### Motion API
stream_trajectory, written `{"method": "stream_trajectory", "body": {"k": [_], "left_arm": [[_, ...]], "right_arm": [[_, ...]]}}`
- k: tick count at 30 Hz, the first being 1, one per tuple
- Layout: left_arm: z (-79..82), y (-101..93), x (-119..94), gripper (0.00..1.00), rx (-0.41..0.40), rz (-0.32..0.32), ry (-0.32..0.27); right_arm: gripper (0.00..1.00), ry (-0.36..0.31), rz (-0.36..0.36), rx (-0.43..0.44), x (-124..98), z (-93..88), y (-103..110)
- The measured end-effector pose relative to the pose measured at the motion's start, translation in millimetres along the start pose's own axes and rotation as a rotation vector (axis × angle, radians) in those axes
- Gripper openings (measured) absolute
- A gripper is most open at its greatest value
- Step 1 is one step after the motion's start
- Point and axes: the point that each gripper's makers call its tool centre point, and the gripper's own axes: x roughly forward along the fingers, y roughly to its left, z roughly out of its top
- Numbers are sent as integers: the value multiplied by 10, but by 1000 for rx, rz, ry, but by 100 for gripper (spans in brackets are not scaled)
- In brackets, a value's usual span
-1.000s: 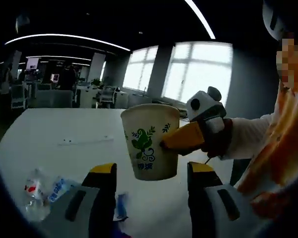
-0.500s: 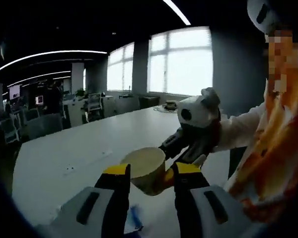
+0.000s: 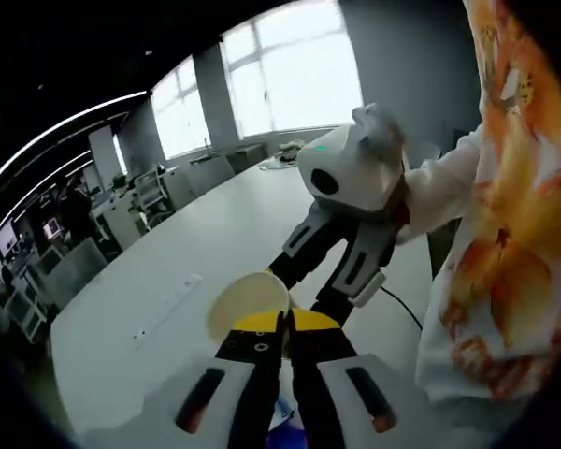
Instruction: Arrange the tabletop items into an orderly group along one side of the table until the central work area is clear of visible clutter.
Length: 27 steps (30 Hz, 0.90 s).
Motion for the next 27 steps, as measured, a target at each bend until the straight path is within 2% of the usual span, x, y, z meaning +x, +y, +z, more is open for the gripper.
{"method": "stream_trajectory", "body": {"k": [6,9,11,16,19,23,27], "left_arm": [[-27,73,-51,0,3,26,8],[48,192,-115,0,-14,62,-32],[54,272,-150,0,-11,74,-36],[-40,499,-209,0,19,113,11],[-126,647,-225,0,60,124,66],[-181,897,-209,0,77,136,94],[-243,1185,-193,0,73,171,133]], "right_arm": [[38,-7,5,-8,15,2,13],[36,30,-2,-26,26,-89,1],[39,38,-11,-24,20,-132,-9],[45,32,-19,46,-48,-222,-32],[45,38,-33,78,-115,-313,-57],[46,39,-52,144,-194,-424,-94],[47,45,-67,173,-248,-503,-117]]}}
